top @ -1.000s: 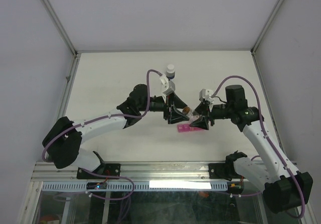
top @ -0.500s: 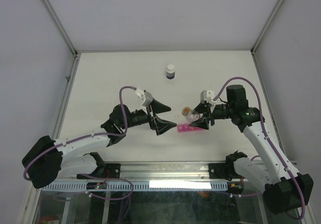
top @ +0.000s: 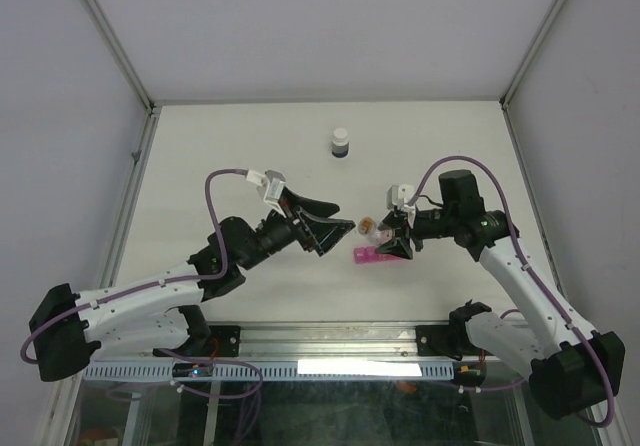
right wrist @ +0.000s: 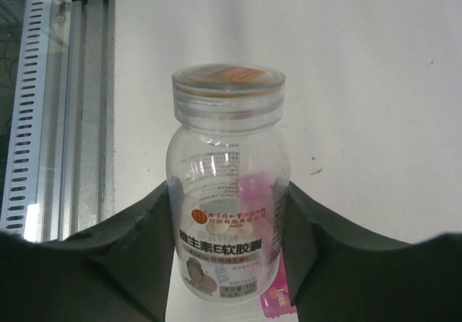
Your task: Sort the pills into containers
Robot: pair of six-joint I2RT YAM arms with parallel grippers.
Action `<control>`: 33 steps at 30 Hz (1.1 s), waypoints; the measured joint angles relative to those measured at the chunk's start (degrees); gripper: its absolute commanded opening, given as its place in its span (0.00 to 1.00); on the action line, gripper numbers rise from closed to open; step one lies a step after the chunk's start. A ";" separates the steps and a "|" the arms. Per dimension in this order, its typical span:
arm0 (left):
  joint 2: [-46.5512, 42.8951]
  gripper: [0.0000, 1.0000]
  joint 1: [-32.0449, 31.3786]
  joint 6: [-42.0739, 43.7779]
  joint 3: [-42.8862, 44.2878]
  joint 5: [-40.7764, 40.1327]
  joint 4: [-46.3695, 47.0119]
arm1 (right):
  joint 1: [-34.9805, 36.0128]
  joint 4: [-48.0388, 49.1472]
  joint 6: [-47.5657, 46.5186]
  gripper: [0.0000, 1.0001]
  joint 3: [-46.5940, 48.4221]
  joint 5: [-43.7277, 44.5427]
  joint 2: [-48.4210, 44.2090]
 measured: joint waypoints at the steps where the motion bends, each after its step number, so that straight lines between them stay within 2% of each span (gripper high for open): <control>1: 0.85 0.73 -1.22 0.28 1.62 -1.99 -1.51 | 0.11 -0.09 0.02 0.00 0.00 0.68 0.24; 6: 6.84 0.66 -4.79 1.95 6.45 -8.39 -8.15 | 0.15 -0.07 0.04 0.00 0.00 2.86 0.70; 13: 12.61 0.60 -5.79 2.99 10.05 -10.71 -13.62 | 0.15 -0.07 0.04 0.00 0.00 4.02 1.11; 33: 16.61 0.53 -5.79 2.89 10.71 -8.17 -10.16 | 0.55 -0.09 0.02 0.00 0.00 4.15 1.11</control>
